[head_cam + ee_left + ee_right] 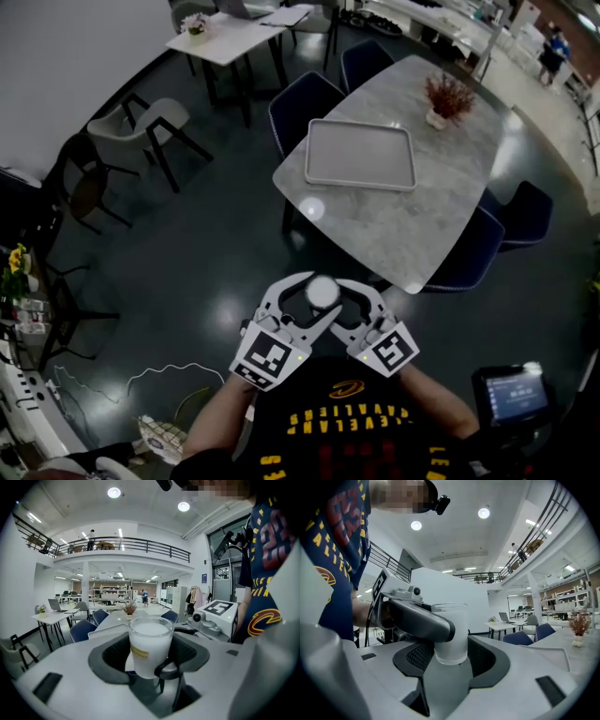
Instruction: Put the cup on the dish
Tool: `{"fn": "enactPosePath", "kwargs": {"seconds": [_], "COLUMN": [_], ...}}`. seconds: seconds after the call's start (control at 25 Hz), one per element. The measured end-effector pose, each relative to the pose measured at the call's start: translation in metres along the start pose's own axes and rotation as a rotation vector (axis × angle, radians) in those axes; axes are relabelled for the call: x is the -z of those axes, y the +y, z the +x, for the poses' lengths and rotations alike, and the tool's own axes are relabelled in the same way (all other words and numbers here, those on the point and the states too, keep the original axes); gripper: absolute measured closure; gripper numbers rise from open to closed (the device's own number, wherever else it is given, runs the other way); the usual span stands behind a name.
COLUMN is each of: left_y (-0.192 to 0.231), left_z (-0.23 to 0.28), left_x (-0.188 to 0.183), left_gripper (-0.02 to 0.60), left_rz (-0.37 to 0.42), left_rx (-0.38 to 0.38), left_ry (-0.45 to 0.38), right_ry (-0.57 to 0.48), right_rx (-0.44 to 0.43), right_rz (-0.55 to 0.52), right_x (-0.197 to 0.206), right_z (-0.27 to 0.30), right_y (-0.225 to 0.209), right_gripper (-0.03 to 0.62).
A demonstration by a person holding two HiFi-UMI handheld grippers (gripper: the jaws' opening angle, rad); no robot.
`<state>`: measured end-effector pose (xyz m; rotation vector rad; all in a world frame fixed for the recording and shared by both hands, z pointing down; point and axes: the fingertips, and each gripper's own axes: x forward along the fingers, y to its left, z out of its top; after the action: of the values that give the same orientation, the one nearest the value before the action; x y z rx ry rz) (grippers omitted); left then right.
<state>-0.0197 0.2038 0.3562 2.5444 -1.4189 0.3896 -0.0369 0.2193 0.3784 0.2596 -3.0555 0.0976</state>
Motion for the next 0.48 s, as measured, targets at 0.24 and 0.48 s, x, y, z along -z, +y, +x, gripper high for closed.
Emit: {"fn": "enactPosePath", "kwargs": {"seconds": [0.24, 0.48], "left_y": [0.045, 0.070], "left_z": [-0.011, -0.015], "left_x": [0.000, 0.003], "left_gripper": [0.319, 0.319], "left_rz": [0.061, 0.085], "left_rx": [0.048, 0.090], "left_ry": [-0.007, -0.026], "right_ry": [0.004, 0.026], "right_rx": [0.080, 0.126], "right_rz": [-0.025, -0.036], "right_x": [-0.005, -0.004], "right_z": [0.047, 0.073], "right_y": [-0.009, -0.015], "right_gripper": [0.367, 0.367]}}
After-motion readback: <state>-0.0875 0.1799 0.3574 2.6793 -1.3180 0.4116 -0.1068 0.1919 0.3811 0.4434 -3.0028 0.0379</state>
